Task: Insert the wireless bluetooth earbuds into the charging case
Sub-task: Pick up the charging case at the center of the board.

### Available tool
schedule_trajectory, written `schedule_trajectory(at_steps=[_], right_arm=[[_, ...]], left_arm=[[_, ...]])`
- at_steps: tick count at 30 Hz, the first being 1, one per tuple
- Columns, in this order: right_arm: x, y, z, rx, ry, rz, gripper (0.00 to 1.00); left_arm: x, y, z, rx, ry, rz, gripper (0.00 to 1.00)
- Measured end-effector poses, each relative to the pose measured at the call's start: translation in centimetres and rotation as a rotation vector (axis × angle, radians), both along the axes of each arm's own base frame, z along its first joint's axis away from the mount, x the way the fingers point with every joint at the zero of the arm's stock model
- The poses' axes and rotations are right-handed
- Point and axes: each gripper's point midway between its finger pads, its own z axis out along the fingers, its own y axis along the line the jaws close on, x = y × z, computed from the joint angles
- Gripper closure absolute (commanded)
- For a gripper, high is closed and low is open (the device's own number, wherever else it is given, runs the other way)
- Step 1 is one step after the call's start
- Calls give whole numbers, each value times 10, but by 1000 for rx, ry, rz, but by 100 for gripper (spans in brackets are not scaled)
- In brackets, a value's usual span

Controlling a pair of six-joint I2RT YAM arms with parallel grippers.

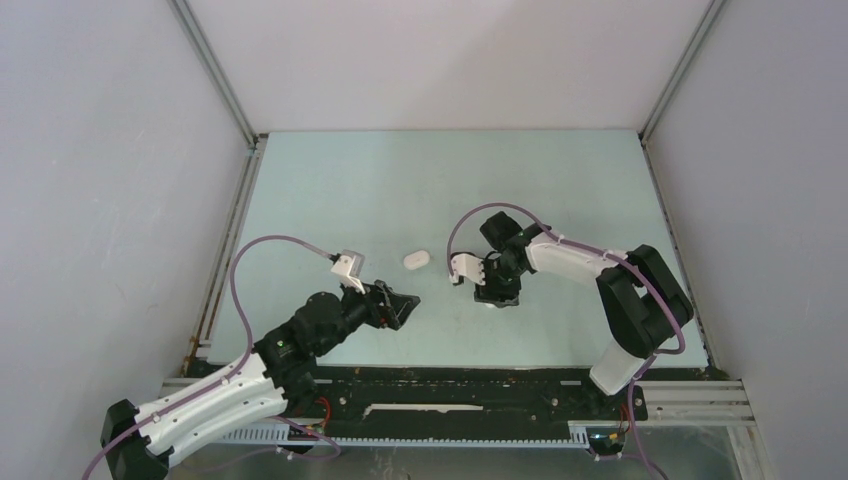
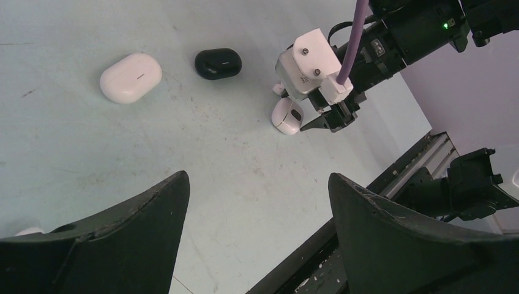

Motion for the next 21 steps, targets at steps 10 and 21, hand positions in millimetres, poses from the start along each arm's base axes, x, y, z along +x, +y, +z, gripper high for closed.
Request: schedule_trajectory(at_steps=[10, 21], right_arm=[[-9, 6, 1, 40, 32, 64, 23], [-8, 11, 0, 50, 11, 136, 36]], left_arm=[[0, -1, -1, 2, 3, -4, 11], [0, -3, -5, 7, 9, -11, 11]])
